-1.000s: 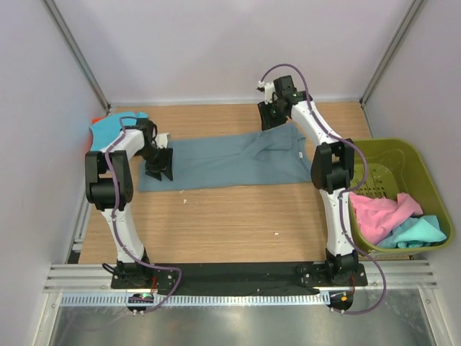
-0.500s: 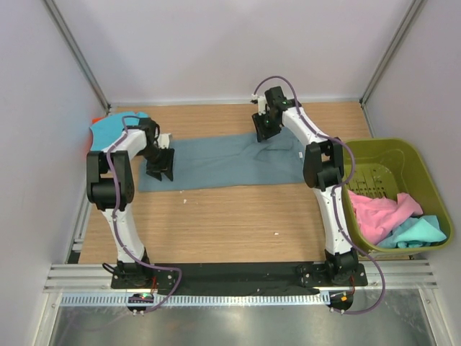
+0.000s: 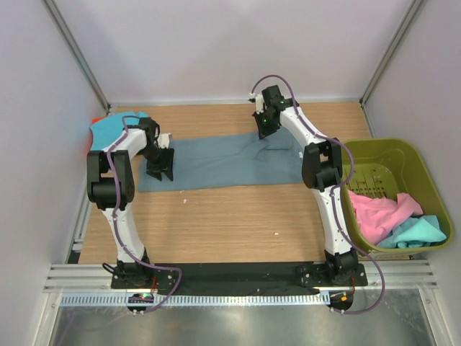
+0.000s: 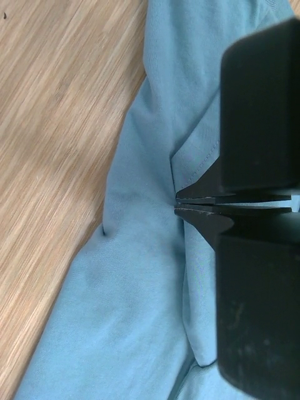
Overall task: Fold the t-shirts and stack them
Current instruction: Fold the tshirt
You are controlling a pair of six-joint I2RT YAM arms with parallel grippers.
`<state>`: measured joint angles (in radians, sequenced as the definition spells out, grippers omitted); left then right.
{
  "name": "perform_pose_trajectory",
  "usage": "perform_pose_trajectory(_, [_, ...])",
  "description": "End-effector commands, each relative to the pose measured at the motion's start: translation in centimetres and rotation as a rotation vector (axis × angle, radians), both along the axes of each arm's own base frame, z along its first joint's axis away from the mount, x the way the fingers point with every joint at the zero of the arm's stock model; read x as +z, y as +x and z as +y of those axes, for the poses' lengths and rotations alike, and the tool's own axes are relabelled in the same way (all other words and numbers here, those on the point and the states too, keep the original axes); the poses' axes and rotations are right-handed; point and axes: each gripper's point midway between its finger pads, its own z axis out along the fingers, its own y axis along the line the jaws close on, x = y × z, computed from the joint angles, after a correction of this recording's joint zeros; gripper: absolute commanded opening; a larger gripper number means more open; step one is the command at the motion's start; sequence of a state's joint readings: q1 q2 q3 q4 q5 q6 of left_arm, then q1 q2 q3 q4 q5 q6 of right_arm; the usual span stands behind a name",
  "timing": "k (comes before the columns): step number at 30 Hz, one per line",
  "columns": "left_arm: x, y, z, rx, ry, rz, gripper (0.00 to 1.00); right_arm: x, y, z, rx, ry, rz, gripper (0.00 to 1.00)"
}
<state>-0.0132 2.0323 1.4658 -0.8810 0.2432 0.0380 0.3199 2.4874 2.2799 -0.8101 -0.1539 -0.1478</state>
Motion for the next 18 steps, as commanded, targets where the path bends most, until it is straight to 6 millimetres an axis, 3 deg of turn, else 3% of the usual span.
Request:
perform_pose_trajectory(1, [-2.5, 0.0, -0.8, -0.015, -0.017, 0.028, 0.51, 3.1, 1.3, 0.6, 0.003, 0.013, -0.085, 0.02])
perform_pose_trajectory(6, [-2.6, -0.3, -0.8, -0.021, -0.010, 0.035, 0.51, 7.9, 2.8, 2.0, 0.015, 0.062, -0.210, 0.01])
perform_pose_trajectory(10, [-2.7, -0.2, -0.8, -0.019, -0.014, 0.033, 0.51, 9.5, 2.6, 3.1, 0.046, 0.091, -0.238, 0.01])
perform_pose_trajectory(13, [-2.6, 0.0, -0.9, -0.017, -0.018, 0.033, 0.51, 8.8, 2.0, 3.7, 0.071, 0.094, -0.216, 0.03])
perform_pose_trajectory(16, [-2.5, 0.2, -1.0, -0.020, -0.018, 0.028, 0.51, 7.3, 1.6, 4.2, 0.090, 0.082, -0.188, 0.21])
perform_pose_trajectory(17, [-2.4, 0.2, -0.9, -0.020, -0.017, 0.025, 0.51, 7.5, 1.8, 4.4, 0.087, 0.080, -0.198, 0.34])
perform_pose_trajectory(18, [-2.4, 0.1, -0.9, -0.018, -0.015, 0.029, 0.51, 7.5, 2.0, 4.3, 0.078, 0.073, -0.204, 0.40])
